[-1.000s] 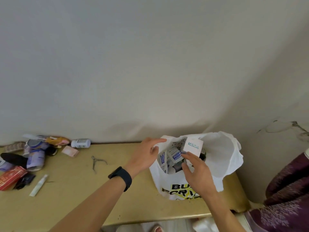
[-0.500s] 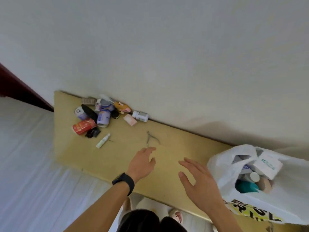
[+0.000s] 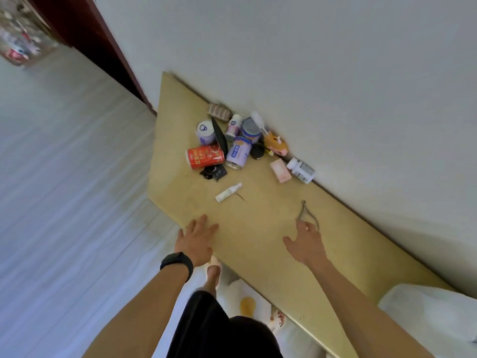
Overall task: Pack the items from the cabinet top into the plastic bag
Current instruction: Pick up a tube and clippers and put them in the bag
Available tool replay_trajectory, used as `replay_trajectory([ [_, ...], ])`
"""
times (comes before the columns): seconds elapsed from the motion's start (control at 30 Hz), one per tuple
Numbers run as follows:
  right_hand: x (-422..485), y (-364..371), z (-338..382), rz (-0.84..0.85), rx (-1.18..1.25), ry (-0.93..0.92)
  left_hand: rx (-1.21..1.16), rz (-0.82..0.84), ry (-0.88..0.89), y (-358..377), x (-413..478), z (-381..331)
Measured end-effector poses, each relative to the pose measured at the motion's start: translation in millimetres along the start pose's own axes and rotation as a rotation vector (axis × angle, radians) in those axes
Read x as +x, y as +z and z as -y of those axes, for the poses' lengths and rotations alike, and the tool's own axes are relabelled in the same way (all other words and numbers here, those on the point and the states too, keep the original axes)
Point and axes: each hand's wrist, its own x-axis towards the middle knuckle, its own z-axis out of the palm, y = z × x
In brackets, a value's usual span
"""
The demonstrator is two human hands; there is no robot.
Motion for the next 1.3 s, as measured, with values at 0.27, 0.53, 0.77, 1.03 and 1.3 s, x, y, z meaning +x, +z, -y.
replay_trajectory([
  [0.27,80,-16,11,-0.118,0.15,0.361,-0.183,-0.072,0.006,-11,15,2],
  [0.53,38,69,21,-0.22,0.173,0.273,-0.227,-0.259,0.006,-57,70,-24],
  [0.77,-24,114,22,-0.181,0.239,0.411,0.051,-0.238,0.048,-55,104,-44],
  [1.03,-47,124,2,-0.162,0.278,0.338,0.018,-0.099,0.142,-22,82,-63],
  [1.3,-68,120,-40,-0.06,0.573,0.387,-0.3,0.014,0.107,-19,36,-113],
])
